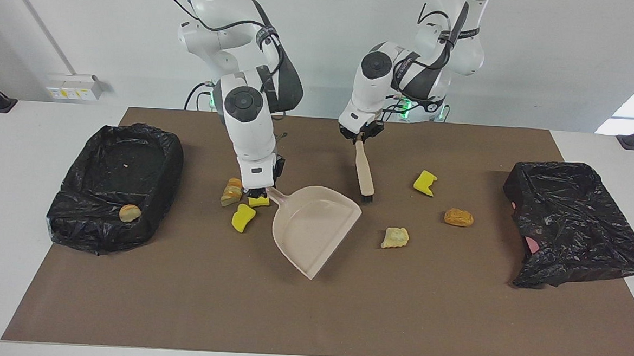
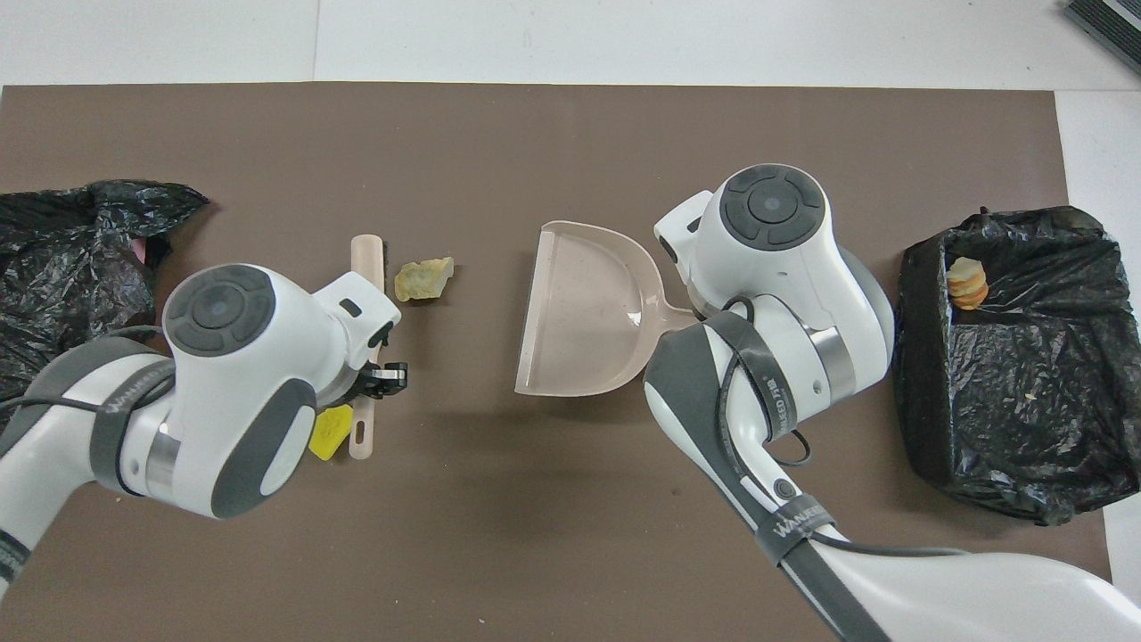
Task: Sweep and dump trash in bin
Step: 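Grasp the dustpan with the right gripper while the left gripper lifts the brush, then sweep the bread and sponge pieces into the dustpan with the left gripper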
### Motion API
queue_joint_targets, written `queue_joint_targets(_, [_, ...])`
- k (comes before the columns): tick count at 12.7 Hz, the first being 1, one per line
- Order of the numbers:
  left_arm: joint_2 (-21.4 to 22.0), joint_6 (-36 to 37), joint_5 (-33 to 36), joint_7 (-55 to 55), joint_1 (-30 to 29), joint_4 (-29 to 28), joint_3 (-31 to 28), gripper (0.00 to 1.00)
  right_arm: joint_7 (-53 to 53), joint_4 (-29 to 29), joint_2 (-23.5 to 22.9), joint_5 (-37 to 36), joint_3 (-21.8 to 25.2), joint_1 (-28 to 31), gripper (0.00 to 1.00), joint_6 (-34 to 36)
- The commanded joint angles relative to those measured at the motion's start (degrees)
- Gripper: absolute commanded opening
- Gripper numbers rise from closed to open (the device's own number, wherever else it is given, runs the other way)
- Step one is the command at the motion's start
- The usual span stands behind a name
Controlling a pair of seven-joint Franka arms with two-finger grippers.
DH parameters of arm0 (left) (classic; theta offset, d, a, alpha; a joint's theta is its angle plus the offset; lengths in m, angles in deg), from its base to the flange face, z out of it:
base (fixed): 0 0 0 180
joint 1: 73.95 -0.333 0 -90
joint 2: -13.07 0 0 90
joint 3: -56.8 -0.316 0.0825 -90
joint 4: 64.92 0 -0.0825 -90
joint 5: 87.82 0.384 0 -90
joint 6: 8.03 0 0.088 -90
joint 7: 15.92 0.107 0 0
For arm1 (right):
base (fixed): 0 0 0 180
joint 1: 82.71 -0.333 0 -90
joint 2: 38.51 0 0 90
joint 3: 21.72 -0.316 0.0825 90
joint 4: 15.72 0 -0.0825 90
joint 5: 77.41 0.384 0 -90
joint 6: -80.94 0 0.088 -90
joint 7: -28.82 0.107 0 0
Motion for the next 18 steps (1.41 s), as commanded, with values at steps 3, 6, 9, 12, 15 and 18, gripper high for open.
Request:
queue_joint_targets(3, [-8.6,-6.7,0.6,16.9,-7.8,4.2,0.8,0.00,-1.8,2.6,1.8,-2.2,-0.5,-3.0,0.00,0.3])
queue_joint_targets(6, [-10.1,-7.4,-0.1,29.3,-8.9,4.0,1.3,0.00,1.7,2.6,-0.4,-4.0,-0.5,-6.2,0.00,-2.0])
queue_joint_targets(9, [-9.8,-6.6,-0.8,30.3,-5.6,2.3,1.7,0.00,4.6,2.7,-2.2,-4.2,-0.5,-8.4,0.00,-4.3])
queue_joint_targets(12, [-9.3,1.9,-3.4,32.7,-3.3,3.6,2.2,0.00,6.8,3.1,-2.1,-4.1,-0.5,-8.5,0.00,-4.3])
queue_joint_targets(15, [-6.5,11.6,-7.2,33.7,-2.0,4.6,2.5,0.00,7.1,3.2,-2.0,-4.1,-0.5,-8.4,0.00,-4.2])
queue_joint_targets(18, [-2.7,16.1,-11.9,31.6,1.0,4.6,3.2,0.00,7.2,3.8,-1.9,-4.1,-0.5,-8.4,0.00,-4.1])
